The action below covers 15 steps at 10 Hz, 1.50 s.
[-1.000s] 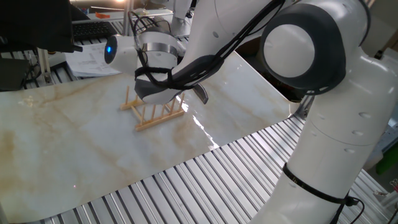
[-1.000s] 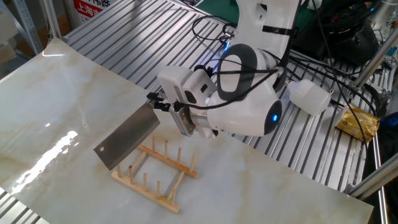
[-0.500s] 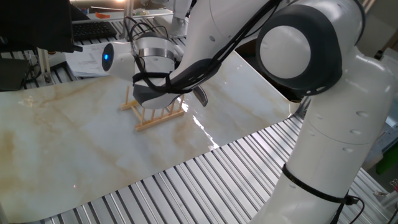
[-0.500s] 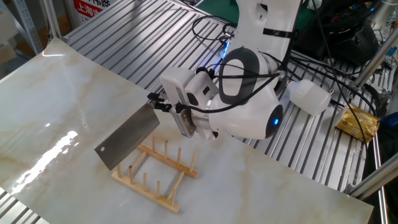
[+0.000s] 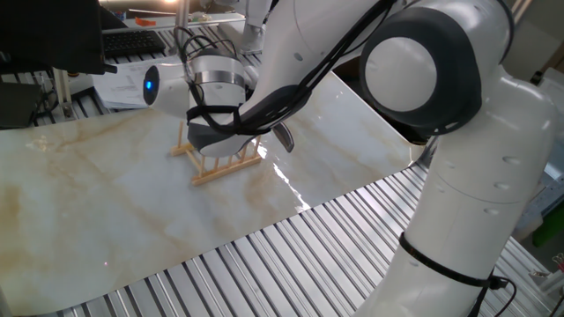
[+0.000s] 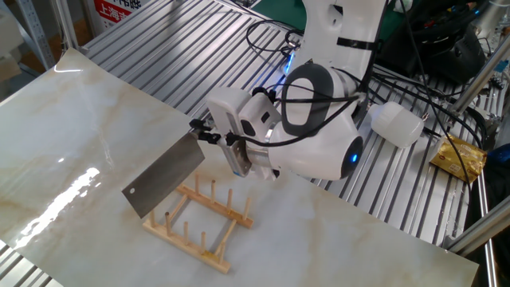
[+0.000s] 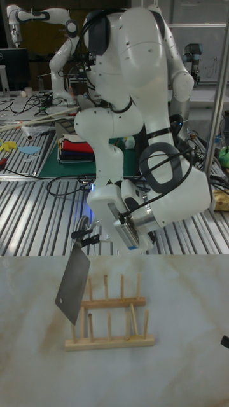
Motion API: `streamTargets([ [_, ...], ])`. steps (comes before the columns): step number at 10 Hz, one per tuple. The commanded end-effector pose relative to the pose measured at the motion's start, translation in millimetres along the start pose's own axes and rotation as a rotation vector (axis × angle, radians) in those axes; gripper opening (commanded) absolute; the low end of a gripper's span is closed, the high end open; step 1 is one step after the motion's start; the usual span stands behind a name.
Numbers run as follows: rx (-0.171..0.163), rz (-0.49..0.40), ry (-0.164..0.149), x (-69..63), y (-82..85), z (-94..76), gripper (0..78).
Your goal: Put the knife on the knife rack
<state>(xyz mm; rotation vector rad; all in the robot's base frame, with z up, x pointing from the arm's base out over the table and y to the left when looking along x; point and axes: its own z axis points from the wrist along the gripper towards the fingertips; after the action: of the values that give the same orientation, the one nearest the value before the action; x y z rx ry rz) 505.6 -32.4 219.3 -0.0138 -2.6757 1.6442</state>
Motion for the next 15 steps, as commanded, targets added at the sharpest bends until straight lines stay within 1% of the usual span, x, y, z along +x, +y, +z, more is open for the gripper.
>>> streamTargets([
  [1, 0.011, 0.014, -0.002, 0.1, 2.1, -1.2, 1.1],
  [3, 0.019, 0.02, -0.003, 0.8, 6.7, -1.4, 1.1],
  [6, 0.031, 0.028, -0.004, 1.2, 7.2, -1.4, 1.1],
  [9, 0.053, 0.039, -0.006, 1.8, 7.7, -1.4, 1.1],
  [13, 0.069, 0.056, -0.005, 1.1, 8.9, -0.3, 1.1],
  [14, 0.079, 0.059, -0.006, 1.0, 9.0, -0.3, 1.1],
  [15, 0.083, 0.062, -0.007, 1.0, 9.1, -0.2, 1.1],
])
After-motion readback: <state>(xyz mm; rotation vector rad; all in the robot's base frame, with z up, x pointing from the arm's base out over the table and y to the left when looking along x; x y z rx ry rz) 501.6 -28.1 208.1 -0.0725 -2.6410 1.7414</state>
